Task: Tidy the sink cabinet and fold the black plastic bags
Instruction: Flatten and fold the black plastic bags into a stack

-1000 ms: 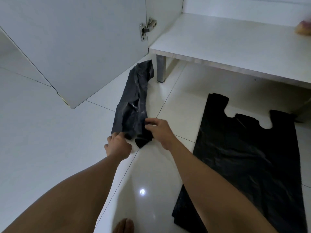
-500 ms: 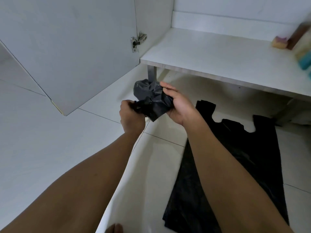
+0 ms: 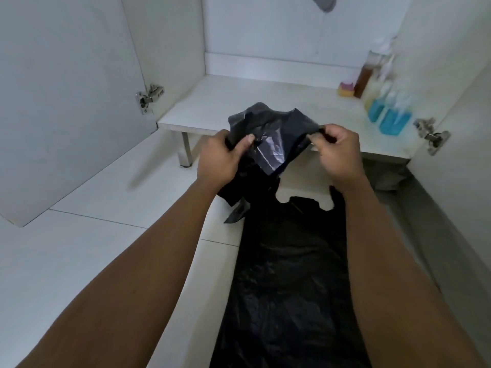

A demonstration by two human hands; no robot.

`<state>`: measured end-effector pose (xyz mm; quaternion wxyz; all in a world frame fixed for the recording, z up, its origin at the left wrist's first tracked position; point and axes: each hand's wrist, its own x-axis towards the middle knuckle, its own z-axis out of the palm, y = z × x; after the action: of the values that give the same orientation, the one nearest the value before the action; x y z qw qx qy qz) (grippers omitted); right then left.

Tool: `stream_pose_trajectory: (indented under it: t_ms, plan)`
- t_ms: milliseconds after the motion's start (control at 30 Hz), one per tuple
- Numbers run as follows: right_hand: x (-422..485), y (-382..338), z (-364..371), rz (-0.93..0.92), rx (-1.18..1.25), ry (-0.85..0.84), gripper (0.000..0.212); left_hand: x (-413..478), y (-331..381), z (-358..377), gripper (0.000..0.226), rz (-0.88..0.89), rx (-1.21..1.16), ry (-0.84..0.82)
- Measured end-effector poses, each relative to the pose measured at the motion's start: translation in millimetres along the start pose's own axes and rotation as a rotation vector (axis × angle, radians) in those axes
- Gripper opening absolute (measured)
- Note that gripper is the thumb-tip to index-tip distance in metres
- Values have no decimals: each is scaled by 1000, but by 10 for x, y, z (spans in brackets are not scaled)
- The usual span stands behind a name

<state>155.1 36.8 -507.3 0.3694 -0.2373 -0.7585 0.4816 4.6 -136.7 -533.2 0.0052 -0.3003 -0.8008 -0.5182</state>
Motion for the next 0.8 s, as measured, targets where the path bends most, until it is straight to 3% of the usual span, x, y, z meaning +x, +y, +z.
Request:
stream_pose_trajectory:
  t_ms: [133,233,300,433,533,667,733,800]
  plan:
    - [46,-25,-526,3,50,162,27,-62,326,212,49,45,80,-507]
    - [40,-26,-857,54,146,183,13,-78,429,377,28,40,252,-628]
    - [26,45,-1036,161,306,230,20,-84,448,411,15,13,212,-644]
    - [-79,199,-1271,300,190,370,19,-104,502,364,16,-126,-38,-749]
    - [-165,323,-1345,413,169,380,17,-124,535,274,38,-266,-333,-843]
    - [-266,453,-1410,729,223,152,36,-204,558,250,28,-377,-744,-873]
    - [-309,496,-1385,801,342,50,49,-228,485,302,43,-435,-1044,-815]
    - [-357,581,-1333,827,511,43,48,-262,445,371,65,-413,-1271,-800]
